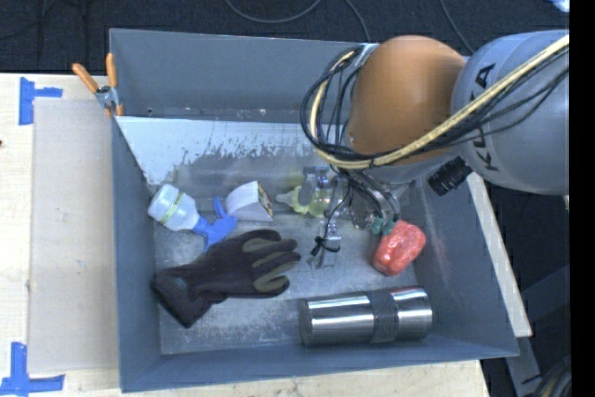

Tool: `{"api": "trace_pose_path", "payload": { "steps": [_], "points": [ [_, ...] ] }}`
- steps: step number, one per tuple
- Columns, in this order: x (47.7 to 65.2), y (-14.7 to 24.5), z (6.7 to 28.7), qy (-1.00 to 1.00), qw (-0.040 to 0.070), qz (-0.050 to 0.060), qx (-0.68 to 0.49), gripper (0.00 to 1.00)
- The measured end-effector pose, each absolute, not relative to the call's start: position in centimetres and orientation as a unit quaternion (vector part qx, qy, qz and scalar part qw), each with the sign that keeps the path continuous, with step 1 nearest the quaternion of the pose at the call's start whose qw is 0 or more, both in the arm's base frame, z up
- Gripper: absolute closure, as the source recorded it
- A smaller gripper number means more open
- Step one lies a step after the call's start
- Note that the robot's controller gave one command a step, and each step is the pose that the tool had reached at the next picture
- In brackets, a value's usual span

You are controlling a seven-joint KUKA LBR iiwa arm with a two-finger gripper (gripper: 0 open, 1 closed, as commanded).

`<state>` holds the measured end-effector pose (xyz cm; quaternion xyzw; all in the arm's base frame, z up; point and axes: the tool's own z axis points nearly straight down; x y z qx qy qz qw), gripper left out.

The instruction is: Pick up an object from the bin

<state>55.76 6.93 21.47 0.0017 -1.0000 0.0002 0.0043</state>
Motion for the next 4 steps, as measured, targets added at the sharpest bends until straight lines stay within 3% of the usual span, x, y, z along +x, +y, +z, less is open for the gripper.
{"api": "trace_pose_path", "payload": {
  "steps": [1, 2, 3, 4],
  "points": [
    [55.9, 6.9, 21.9, -1.000, 0.001, 0.000, 0.001, 0.00],
    [55.2, 11.1, 15.1, -1.000, 0.000, 0.000, 0.024, 0.00],
    [55.5, 14.3, 14.9, -0.991, 0.004, 0.000, 0.137, 0.00],
    [54.3, 13.3, 15.7, -0.989, 0.001, -0.001, 0.151, 0.00]
  ]
}}
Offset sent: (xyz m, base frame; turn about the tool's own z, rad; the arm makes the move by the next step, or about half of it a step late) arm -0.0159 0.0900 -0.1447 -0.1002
